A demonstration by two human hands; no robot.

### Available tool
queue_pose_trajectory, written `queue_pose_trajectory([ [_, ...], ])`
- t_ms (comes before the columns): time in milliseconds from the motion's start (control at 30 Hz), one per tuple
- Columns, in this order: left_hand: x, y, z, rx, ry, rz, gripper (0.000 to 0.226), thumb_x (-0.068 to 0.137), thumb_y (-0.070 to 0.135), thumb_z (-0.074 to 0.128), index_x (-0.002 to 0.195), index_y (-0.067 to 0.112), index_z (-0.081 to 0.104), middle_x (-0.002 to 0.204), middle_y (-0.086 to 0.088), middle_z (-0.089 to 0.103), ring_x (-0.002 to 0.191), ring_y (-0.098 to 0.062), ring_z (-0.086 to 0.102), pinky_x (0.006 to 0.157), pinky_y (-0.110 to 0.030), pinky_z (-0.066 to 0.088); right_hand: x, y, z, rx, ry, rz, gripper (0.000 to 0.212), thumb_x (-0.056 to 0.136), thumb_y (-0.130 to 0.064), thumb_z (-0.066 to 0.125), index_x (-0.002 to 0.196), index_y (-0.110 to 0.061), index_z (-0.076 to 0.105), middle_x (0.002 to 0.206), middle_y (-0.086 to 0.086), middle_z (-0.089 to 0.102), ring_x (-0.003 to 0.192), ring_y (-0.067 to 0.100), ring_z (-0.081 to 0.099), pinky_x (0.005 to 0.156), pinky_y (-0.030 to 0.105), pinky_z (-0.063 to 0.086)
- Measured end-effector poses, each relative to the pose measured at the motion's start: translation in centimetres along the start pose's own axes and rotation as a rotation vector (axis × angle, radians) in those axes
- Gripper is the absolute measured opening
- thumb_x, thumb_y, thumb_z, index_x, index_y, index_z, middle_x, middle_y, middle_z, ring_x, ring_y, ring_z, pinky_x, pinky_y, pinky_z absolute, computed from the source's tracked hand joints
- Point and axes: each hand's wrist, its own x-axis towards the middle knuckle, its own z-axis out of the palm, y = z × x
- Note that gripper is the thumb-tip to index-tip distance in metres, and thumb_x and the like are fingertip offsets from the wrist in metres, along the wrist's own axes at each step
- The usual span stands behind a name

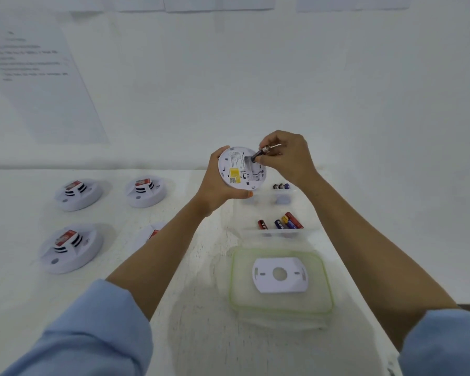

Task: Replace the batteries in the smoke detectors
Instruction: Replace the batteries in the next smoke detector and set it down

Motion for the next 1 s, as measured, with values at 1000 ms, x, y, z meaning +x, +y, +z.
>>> queue_pose_trajectory([
  [1000,-1.4,1.2,1.1,0.02,-0.03,0.053,0.102,0.048,0.011,0.082,0.135,0.011,0.028,0.13,-0.004,0.042,0.113,-0.009,0.048,0.098,-0.024,0.047,-1.7,0.7,1.0,-0.184,0.105,-0.216,0.015,0.08,-0.014,0.07,0.089,-0.003,0.067,0.093,0.008,0.063,0.073,0.0,0.049,0.064,0.002,0.036],
])
